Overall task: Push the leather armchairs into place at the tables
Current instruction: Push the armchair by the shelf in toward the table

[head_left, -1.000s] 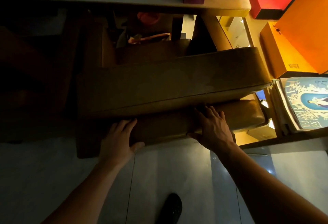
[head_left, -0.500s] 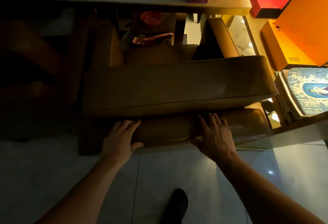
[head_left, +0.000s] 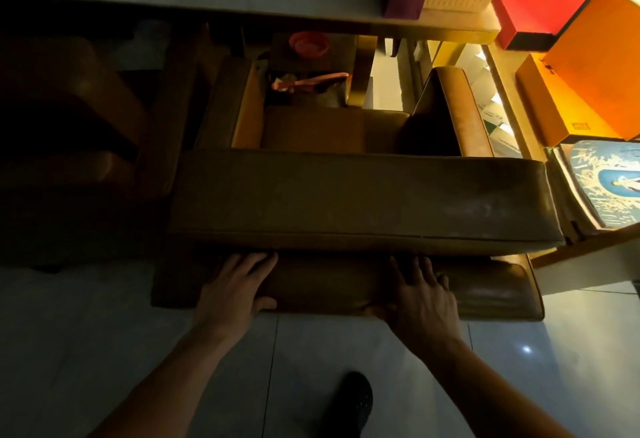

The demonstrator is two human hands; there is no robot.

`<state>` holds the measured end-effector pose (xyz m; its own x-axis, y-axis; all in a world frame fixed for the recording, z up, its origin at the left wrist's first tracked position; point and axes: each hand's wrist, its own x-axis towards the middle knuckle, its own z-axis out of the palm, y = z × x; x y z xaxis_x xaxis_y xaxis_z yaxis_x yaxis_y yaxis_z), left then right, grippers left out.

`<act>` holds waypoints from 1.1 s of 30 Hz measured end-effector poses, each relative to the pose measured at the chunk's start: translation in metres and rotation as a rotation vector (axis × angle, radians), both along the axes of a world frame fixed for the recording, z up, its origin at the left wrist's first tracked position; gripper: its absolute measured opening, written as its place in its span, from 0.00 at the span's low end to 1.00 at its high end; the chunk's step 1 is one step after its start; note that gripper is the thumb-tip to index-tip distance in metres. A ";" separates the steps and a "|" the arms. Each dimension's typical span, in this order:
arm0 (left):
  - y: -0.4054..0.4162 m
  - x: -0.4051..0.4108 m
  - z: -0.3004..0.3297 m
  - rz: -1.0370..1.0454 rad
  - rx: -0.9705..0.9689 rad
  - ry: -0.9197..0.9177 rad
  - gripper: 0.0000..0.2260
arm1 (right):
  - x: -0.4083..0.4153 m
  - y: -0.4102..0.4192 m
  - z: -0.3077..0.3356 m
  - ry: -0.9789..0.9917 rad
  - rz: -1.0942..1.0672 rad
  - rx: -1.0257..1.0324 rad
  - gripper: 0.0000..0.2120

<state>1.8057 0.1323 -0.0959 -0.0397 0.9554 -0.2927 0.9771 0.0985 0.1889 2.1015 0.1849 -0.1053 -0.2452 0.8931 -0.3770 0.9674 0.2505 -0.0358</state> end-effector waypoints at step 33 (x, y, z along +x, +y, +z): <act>0.181 -0.019 -0.017 0.062 0.125 0.003 0.35 | -0.028 0.172 -0.012 0.047 -0.089 0.155 0.51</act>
